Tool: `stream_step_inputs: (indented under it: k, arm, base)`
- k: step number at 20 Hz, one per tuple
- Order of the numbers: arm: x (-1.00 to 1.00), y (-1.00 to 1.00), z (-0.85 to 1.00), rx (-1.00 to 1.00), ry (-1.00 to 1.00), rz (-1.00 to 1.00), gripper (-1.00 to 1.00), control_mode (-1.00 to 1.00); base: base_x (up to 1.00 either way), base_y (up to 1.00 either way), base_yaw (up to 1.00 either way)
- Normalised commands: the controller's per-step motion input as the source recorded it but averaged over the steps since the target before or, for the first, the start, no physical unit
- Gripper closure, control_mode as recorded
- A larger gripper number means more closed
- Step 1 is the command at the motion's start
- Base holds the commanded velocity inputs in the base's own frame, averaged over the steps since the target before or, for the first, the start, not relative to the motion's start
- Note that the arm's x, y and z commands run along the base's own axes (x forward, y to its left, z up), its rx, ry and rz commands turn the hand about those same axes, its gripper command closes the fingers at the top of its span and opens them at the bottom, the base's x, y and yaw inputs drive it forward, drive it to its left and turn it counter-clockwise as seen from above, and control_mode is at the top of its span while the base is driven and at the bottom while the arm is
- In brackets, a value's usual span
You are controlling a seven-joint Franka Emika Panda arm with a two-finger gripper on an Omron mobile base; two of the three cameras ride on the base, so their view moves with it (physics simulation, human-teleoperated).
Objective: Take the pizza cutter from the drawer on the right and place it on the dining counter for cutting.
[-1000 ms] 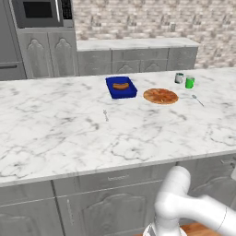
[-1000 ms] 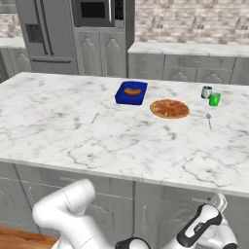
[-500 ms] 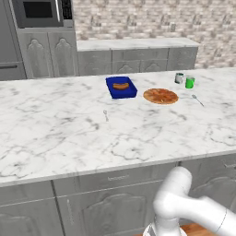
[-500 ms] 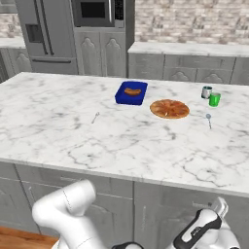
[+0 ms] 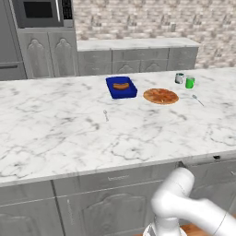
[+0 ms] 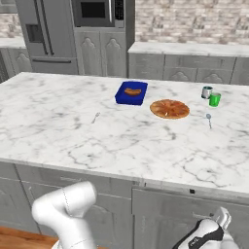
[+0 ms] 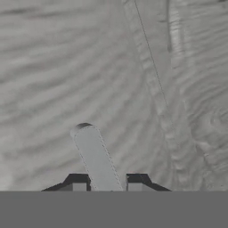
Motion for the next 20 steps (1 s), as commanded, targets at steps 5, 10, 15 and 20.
stream_step_inputs:
  k: [5,10,15,20]
  arm:
    - [-0.79,-0.1,-0.22,0.0,0.0,0.0,1.0,-1.0]
    - [-0.77,-0.04,-0.23,0.0,0.0,0.0,1.0,-1.0]
    - [-0.7,0.0,-0.24,0.0,0.0,0.0,1.0,-1.0]
    - [-0.76,0.0,-0.26,0.0,0.0,0.0,1.0,-1.0]
  base:
    - [0.0,0.0,0.0]
    - [0.0,0.0,0.0]
    - [0.0,0.0,0.0]
    - [0.0,0.0,0.0]
